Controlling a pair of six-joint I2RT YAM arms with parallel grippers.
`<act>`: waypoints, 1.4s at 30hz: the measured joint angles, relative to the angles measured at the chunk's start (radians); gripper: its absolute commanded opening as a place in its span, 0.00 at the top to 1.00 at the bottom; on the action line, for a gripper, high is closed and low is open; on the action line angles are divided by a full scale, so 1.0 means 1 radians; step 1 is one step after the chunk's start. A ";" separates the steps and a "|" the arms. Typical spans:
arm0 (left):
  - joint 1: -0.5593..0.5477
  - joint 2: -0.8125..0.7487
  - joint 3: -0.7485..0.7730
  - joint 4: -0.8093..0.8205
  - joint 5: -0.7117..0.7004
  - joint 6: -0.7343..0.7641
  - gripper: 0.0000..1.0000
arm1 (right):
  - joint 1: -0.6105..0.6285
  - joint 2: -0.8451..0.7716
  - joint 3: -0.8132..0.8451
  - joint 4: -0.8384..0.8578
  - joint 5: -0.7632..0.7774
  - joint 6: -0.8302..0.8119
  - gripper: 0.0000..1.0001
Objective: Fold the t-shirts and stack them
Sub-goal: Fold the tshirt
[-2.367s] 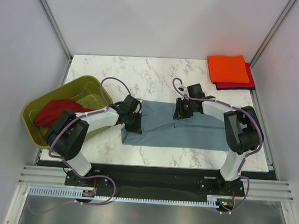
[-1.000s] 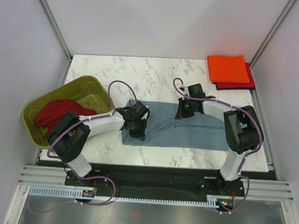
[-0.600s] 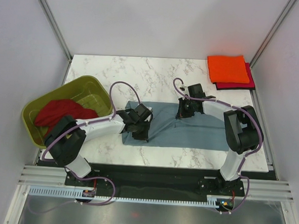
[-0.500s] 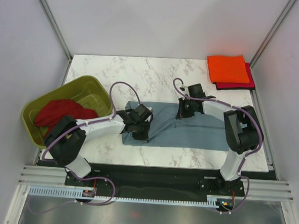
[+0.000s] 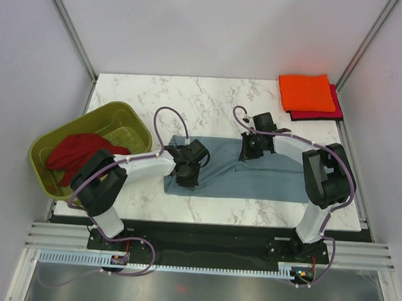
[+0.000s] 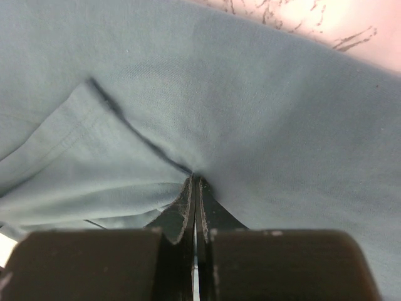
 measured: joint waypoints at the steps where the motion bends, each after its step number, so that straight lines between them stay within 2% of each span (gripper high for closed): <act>1: 0.000 0.000 0.000 -0.007 -0.003 0.000 0.70 | 0.000 0.000 0.000 -0.003 0.003 -0.002 1.00; 4: 0.000 -0.006 0.001 -0.036 -0.004 0.000 0.55 | -0.001 -0.001 0.000 -0.008 0.008 -0.007 0.90; 7: 0.000 -0.048 0.004 -0.076 -0.005 0.002 0.51 | -0.002 -0.011 0.004 -0.029 0.010 -0.011 0.81; 12: 0.030 -0.152 0.075 -0.111 0.028 0.016 0.51 | -0.007 -0.068 0.032 -0.086 0.011 -0.014 0.72; 20: 0.148 -0.129 0.087 -0.038 0.155 0.047 0.58 | -0.006 -0.090 0.098 -0.079 -0.058 -0.021 0.68; 28: 0.205 -0.021 0.038 0.026 0.230 0.076 0.59 | 0.039 0.016 0.136 -0.047 -0.128 -0.059 0.62; 37: 0.204 0.024 0.035 0.049 0.208 0.112 0.52 | 0.101 0.119 0.216 -0.039 -0.138 -0.120 0.58; 42: 0.204 0.041 0.034 0.062 0.208 0.137 0.54 | 0.113 0.154 0.248 -0.028 -0.120 -0.142 0.56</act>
